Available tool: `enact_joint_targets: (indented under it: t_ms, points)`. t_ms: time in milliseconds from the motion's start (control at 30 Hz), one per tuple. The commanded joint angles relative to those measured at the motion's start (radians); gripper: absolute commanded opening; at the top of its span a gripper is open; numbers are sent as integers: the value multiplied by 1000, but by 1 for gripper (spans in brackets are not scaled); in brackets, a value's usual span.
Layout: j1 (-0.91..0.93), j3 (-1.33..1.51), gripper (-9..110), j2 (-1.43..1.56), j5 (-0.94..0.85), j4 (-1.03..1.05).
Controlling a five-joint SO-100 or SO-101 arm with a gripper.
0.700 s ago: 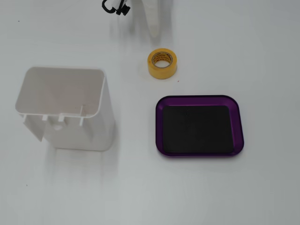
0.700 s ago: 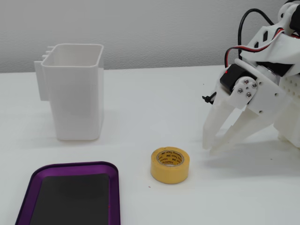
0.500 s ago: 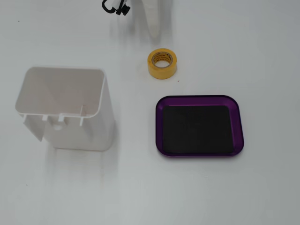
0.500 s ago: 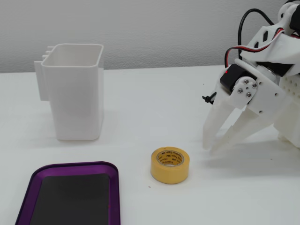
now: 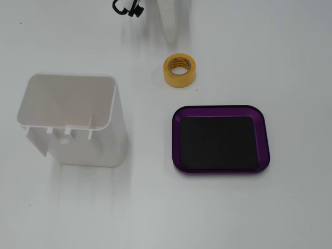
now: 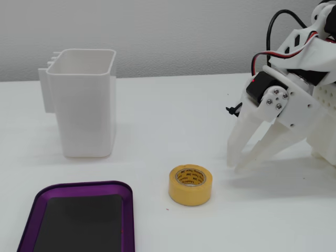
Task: Pick up the yellow tape and place it in the box.
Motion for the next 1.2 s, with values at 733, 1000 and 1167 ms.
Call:
enact_joint_targets:
  t_ms: [733,1000,1167]
  points:
    - [52,-778,11,-1140,-288,-38]
    - [-21,-896,11,-1276,-247,-40]
    - [-74,-887,11,-1281,-247,-94]
